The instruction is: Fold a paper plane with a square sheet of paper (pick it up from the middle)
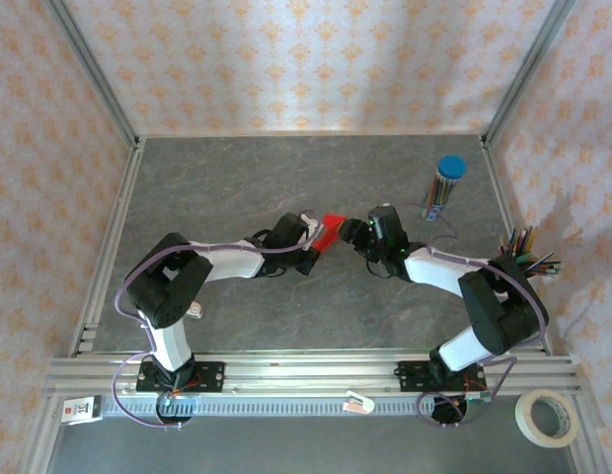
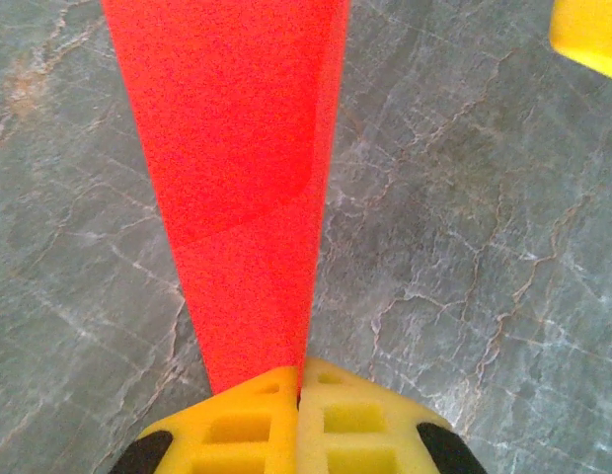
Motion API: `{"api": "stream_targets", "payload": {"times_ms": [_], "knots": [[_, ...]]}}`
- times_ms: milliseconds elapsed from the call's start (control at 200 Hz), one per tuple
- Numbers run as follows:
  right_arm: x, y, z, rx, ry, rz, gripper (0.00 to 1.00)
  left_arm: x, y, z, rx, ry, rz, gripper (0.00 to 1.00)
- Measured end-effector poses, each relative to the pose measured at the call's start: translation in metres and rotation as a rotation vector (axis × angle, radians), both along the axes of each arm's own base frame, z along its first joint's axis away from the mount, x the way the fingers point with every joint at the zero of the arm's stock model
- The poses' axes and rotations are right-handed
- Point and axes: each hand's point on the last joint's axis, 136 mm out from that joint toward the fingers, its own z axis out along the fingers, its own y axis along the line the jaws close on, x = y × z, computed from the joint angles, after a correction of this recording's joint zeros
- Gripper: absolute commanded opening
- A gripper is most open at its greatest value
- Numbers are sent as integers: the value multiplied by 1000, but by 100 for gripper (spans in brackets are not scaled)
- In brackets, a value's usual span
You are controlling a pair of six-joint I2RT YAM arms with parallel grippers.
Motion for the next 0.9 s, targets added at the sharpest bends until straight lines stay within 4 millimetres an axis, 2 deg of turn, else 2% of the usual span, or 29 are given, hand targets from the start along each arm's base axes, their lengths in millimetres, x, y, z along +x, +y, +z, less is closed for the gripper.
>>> {"api": "stream_targets", "payload": {"times_ms": [375, 746, 901], "knots": [[-2, 5, 3, -63, -88, 141, 72, -14, -10, -11, -93, 206, -60, 0], [-2, 6, 4, -81, -124, 222, 76, -10, -9, 4, -230, 312, -44, 0], [-7, 12, -9, -86, -100, 282, 83, -11, -8, 5, -277, 368, -32, 0]]}}
